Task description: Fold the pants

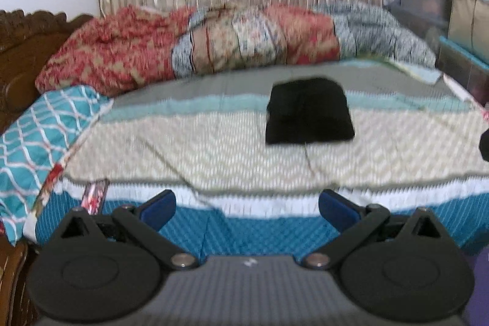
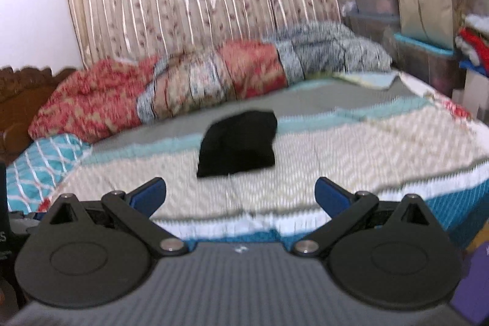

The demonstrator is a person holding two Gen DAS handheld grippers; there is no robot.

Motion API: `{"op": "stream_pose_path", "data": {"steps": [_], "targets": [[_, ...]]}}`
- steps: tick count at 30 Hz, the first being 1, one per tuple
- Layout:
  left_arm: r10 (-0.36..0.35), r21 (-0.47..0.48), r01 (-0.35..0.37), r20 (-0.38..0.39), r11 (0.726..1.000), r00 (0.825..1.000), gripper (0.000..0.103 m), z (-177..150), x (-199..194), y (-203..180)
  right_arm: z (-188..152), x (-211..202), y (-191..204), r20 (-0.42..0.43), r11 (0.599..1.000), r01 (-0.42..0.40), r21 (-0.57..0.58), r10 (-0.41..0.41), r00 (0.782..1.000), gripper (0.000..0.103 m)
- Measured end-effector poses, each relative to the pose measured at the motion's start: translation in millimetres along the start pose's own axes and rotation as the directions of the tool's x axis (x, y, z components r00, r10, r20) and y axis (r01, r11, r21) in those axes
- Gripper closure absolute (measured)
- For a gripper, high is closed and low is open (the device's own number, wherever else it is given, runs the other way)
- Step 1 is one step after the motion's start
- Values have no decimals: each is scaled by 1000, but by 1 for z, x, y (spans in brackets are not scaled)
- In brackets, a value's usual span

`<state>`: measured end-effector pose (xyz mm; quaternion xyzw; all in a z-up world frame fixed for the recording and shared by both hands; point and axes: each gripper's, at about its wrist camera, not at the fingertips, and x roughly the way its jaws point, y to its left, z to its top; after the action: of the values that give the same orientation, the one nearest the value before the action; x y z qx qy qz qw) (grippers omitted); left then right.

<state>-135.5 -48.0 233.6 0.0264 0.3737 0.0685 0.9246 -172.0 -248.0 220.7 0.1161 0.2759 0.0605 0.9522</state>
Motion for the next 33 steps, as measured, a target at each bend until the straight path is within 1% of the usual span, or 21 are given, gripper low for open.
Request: {"op": "stream_pose_path", "data": {"steps": [4,7,9,14,23,29,31,33], "targets": [[16,0,-16,61,1000,998,0,11,-13,-2,10,-12,-1,56,1000,2,-3,-1,998,0],[18,4,-19,75,1000,997,0,13,-17,-4,13,-16,-3,71,1000,-8,11,7,997,0],[13,6,-13,65,1000,998,0,13,-17,-6,13,-17,-4,74,1000,-10,29,7,997,0],[6,6,-6,24,1000,1000,0,7,-10,-6,9,-13,-3,50,999,-15,40,13,999,0],[6,35,-4,-59,999,998,0,-15,-1,-11,-1,-3,-3,-14,998,-28,55,29,999,0],[20,62,-16,-69,998,997,0,-21,2,-17,-4,-2,-2,-26,998,-29,52,31,999,0],[29,82,-24,-69,996,997,0,-24,2,-19,-5,-2,-4,-30,998,-28,54,30,999,0],[24,108,-15,-85,994,996,0,-28,5,-23,-6,-1,-4,-36,998,-29,59,31,999,0]]}}
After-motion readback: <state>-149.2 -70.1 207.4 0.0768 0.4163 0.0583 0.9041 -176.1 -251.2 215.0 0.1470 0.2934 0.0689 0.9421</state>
